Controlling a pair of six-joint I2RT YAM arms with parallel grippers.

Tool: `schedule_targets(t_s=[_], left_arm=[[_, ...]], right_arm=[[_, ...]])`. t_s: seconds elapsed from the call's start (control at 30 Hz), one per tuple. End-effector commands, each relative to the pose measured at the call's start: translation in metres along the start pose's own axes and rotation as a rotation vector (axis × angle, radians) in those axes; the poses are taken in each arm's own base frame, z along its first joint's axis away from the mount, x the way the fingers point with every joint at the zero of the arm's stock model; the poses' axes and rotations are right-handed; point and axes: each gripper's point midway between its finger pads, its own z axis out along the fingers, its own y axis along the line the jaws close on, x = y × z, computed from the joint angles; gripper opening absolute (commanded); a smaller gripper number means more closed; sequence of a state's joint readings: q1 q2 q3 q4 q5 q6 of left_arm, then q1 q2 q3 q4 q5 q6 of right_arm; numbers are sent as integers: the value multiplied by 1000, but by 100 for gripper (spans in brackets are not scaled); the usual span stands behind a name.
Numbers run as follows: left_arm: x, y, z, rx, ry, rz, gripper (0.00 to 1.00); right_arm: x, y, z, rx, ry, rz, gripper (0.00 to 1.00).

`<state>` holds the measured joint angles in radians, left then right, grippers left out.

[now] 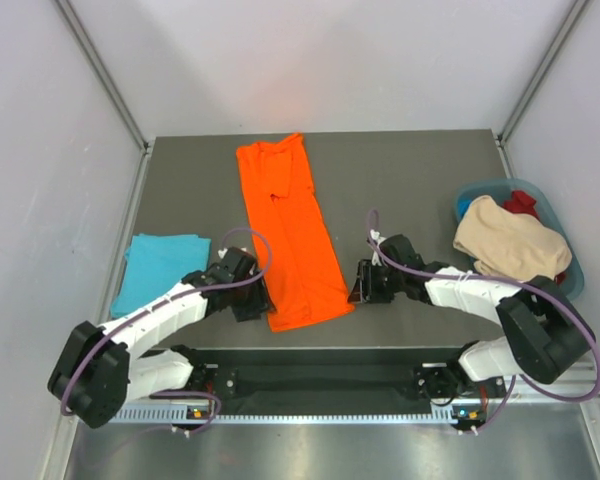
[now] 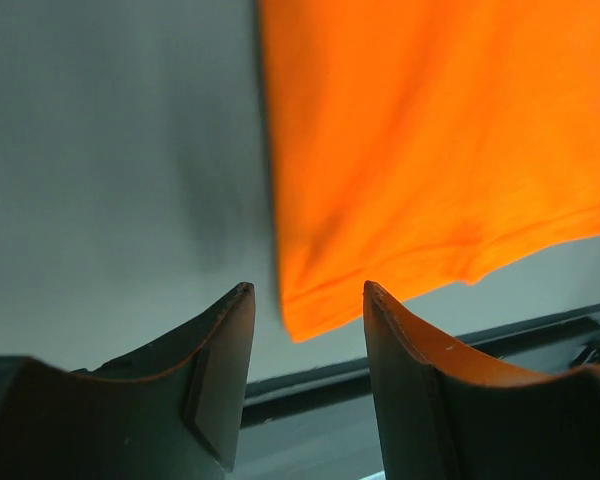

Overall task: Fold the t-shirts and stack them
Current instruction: Fold the tshirt

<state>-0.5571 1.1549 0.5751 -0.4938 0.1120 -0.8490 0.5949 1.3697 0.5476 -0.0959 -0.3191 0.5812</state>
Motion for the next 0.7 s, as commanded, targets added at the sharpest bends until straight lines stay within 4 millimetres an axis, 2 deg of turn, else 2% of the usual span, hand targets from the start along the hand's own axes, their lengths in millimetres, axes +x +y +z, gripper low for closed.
schedule_targets(t_s=[0.0, 0.23, 0.37, 0.47, 0.5, 0.53, 0.57, 0.6, 0.63, 0.67], left_arm=[[11, 1, -2, 11, -10, -53, 52], [39, -3, 5, 80, 40, -92, 54], [51, 1, 11, 68, 51, -102, 50], [58, 2, 12, 36, 58, -79, 38], [59, 1, 12, 35, 58, -76, 27], [60, -3, 11, 41, 61, -67, 20], [62, -1, 10, 28, 63, -67, 13], [58, -5, 8, 27, 53, -65, 0], [59, -5, 5, 22, 51, -61, 0], [62, 1, 2, -7, 57, -60, 0]], right_arm=[[3, 12, 3, -46, -2, -20, 43], [14, 11, 5, -43, 15, -19, 39], [21, 6, 6, -32, 20, 1, 30], [28, 7, 5, -39, 22, 18, 20], [32, 8, 4, -42, 26, 22, 15], [28, 14, 4, -66, 3, 31, 11], [34, 14, 4, -69, 8, 37, 8], [37, 19, 3, -85, 6, 32, 2], [37, 22, 2, -90, -8, 53, 0], [46, 22, 2, -90, 4, 52, 0]])
